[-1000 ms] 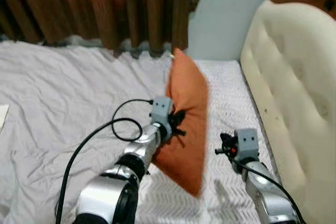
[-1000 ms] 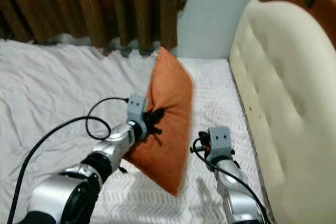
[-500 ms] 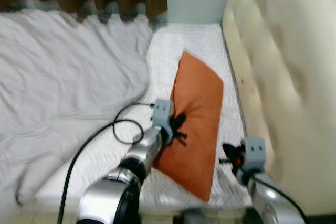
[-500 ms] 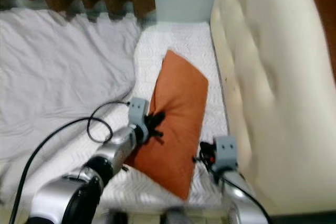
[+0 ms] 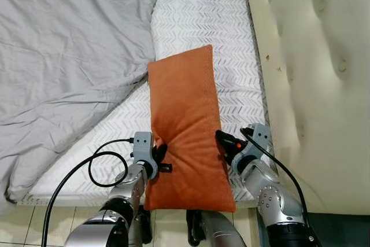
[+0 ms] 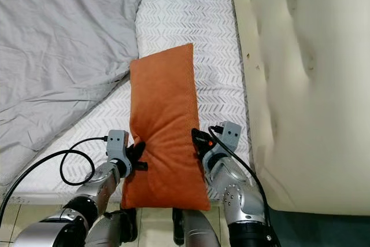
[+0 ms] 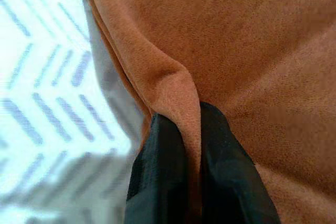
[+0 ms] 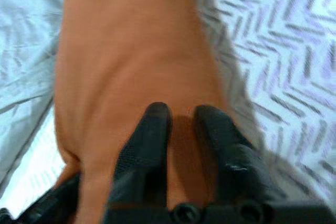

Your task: Clean up the room

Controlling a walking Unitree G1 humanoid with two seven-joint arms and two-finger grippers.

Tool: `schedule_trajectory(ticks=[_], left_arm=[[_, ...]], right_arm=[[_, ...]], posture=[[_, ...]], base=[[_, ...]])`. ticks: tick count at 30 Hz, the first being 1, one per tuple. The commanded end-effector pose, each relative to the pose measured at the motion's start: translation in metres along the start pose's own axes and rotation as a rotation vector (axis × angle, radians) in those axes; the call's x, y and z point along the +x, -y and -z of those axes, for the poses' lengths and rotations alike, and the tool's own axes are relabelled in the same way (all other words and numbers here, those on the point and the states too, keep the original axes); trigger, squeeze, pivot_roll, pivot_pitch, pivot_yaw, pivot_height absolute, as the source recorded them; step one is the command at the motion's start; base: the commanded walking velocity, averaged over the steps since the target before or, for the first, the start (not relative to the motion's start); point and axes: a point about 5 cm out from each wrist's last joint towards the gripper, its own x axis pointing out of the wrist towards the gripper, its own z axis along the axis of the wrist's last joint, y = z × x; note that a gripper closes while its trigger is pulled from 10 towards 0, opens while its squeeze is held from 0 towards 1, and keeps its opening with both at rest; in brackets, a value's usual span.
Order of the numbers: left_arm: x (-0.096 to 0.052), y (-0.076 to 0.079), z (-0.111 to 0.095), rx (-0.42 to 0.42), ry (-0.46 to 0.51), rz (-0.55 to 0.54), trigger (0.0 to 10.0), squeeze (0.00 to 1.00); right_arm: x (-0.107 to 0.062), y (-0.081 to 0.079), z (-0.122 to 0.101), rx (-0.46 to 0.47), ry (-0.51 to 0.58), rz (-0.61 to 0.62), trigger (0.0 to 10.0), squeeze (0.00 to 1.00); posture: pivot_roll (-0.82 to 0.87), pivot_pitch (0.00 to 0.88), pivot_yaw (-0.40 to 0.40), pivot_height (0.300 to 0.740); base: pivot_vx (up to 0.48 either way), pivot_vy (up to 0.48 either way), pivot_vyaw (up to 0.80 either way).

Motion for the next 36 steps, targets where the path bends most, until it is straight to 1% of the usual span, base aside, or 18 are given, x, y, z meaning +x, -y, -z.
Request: schedule_trajectory(ticks=[1, 3, 4, 5, 9, 13, 16, 17, 18, 21, 23, 24, 25, 27, 30, 33, 34, 36], left_arm=[[-0.016, -0.024, 0.031, -0.011, -0.132, -0.100, 10.0, 0.00], [-0.017, -0.031, 0.024, 0.016, -0.119, -0.099, 10.0, 0.00], [-0.017, -0.031, 0.024, 0.016, -0.119, -0.099, 10.0, 0.00], [-0.017, -0.032, 0.021, 0.039, -0.115, -0.086, 10.0, 0.00], [-0.016, -0.033, 0.018, 0.048, -0.110, -0.078, 10.0, 0.00], [-0.016, -0.034, 0.017, 0.051, -0.110, -0.073, 10.0, 0.00], [-0.017, -0.035, 0.017, 0.060, -0.115, -0.069, 10.0, 0.00], [-0.017, -0.036, 0.018, 0.063, -0.122, -0.070, 10.0, 0.00], [-0.017, -0.036, 0.018, 0.063, -0.122, -0.070, 10.0, 0.00], [-0.018, -0.035, 0.021, 0.070, -0.131, -0.063, 10.0, 0.00], [-0.018, -0.034, 0.021, 0.072, -0.133, -0.061, 10.0, 0.00], [-0.018, -0.034, 0.023, 0.073, -0.136, -0.059, 10.0, 0.00], [-0.018, -0.034, 0.023, 0.074, -0.138, -0.059, 10.0, 0.00], [-0.018, -0.034, 0.024, 0.074, -0.140, -0.058, 10.0, 0.00], [-0.019, -0.033, 0.025, 0.080, -0.145, -0.054, 10.0, 0.00], [-0.019, -0.034, 0.026, 0.084, -0.148, -0.054, 10.0, 0.00], [-0.020, -0.035, 0.026, 0.087, -0.150, -0.056, 10.0, 0.00], [-0.020, -0.035, 0.026, 0.089, -0.151, -0.058, 10.0, 0.00]], right_arm=[[-0.005, 0.021, 0.015, 0.050, -0.055, 0.062, 10.0, 1.00], [-0.006, 0.035, 0.022, 0.082, -0.087, 0.089, 10.0, 1.00], [-0.006, 0.035, 0.022, 0.082, -0.087, 0.089, 10.0, 1.00], [-0.007, 0.045, 0.026, 0.070, -0.107, 0.122, 10.0, 1.00], [-0.009, 0.059, 0.029, 0.078, -0.118, 0.165, 10.0, 1.00], [-0.008, 0.061, 0.026, 0.111, -0.103, 0.159, 10.0, 1.00], [-0.005, 0.062, 0.013, 0.167, -0.043, 0.141, 10.0, 1.00], [-0.005, 0.067, -0.005, 0.191, 0.032, 0.144, 10.0, 1.00], [-0.005, 0.067, -0.005, 0.191, 0.032, 0.144, 10.0, 1.00], [-0.006, 0.064, -0.036, 0.166, 0.123, 0.118, 10.0, 1.00], [-0.006, 0.062, -0.044, 0.155, 0.140, 0.106, 10.0, 1.00], [-0.008, 0.056, -0.054, 0.124, 0.159, 0.072, 10.0, 0.84], [-0.010, 0.053, -0.058, 0.112, 0.158, 0.043, 10.0, 0.00], [-0.011, 0.050, -0.061, 0.104, 0.156, 0.023, 10.0, 0.00], [-0.021, 0.035, -0.068, 0.083, 0.132, -0.087, 10.0, 0.00], [-0.024, 0.029, -0.066, 0.067, 0.102, -0.123, 10.0, 0.00], [-0.030, 0.022, -0.058, 0.039, 0.049, -0.167, 10.0, 0.00], [-0.031, 0.019, -0.055, 0.026, 0.028, -0.181, 10.0, 0.00]], posture=[[-0.26, 0.610, -0.096, 0.740], [-0.25, 0.614, -0.092, 0.740], [-0.25, 0.614, -0.092, 0.740], [-0.25, 0.619, -0.085, 0.740], [-0.23, 0.629, -0.073, 0.740], [-0.23, 0.636, -0.066, 0.740], [-0.23, 0.637, -0.063, 0.740], [-0.22, 0.633, -0.061, 0.740], [-0.22, 0.633, -0.061, 0.740], [-0.22, 0.633, -0.061, 0.740], [-0.22, 0.632, -0.061, 0.740], [-0.22, 0.629, -0.064, 0.740], [-0.22, 0.628, -0.063, 0.740], [-0.22, 0.628, -0.063, 0.740], [-0.22, 0.625, -0.065, 0.740], [-0.22, 0.622, -0.066, 0.740], [-0.23, 0.622, -0.066, 0.740], [-0.23, 0.620, -0.066, 0.740]], base=[[0.000, 0.000, 0.00], [0.000, 0.000, 0.00], [0.000, 0.000, 0.00], [0.000, 0.000, 0.00], [0.000, 0.000, 0.00], [0.000, 0.000, 0.00], [0.000, 0.000, 0.00], [0.000, 0.000, 0.00], [0.000, 0.000, 0.00], [0.000, 0.000, 0.00], [0.000, 0.000, 0.00], [0.000, 0.000, 0.00], [0.000, 0.000, 0.00], [0.000, 0.000, 0.00], [0.000, 0.000, 0.00], [0.000, 0.000, 0.00], [0.000, 0.000, 0.00], [0.000, 0.000, 0.00]])
